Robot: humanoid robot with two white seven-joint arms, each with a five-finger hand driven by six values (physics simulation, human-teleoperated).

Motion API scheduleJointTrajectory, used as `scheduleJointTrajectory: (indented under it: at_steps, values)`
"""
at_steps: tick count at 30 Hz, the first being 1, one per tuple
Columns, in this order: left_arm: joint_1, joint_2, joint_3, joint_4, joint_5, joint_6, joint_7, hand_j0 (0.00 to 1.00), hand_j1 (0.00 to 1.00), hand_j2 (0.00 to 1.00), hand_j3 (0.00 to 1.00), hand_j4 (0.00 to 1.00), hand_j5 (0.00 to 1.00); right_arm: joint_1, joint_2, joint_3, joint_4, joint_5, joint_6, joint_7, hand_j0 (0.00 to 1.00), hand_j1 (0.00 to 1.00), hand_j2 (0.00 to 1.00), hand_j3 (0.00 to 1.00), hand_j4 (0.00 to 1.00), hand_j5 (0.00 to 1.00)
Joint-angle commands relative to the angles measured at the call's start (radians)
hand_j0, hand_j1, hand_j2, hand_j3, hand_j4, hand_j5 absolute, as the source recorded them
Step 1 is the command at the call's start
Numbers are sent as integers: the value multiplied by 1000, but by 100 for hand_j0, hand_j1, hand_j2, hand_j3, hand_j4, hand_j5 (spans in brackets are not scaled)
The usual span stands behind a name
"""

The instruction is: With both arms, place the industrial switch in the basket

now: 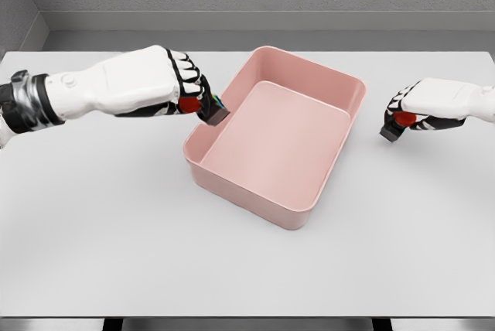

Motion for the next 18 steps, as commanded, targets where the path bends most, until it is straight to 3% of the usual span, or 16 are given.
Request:
scheduleJointTrajectory:
  at_steps: [1,3,9,18]
  values:
    - [-3,-44,-8,3,-2,1,-37,43,43,43,43,43,43,-2,-2,-1,-2,-6,2,0,51,51,51,51,51,51]
    - [-38,-71,-62,12,-2,1,-67,43,43,43,43,43,43,-5,-2,-1,-5,-6,2,0,51,51,51,51,51,51]
    - [-64,-177,-98,56,-18,1,-139,44,44,44,44,44,44,-26,-4,-1,-6,-9,2,-3,51,51,51,51,51,51]
    - [-126,-298,-167,181,-52,1,-165,44,44,44,44,44,44,-57,-37,-10,-20,-23,2,-11,51,51,51,51,51,51]
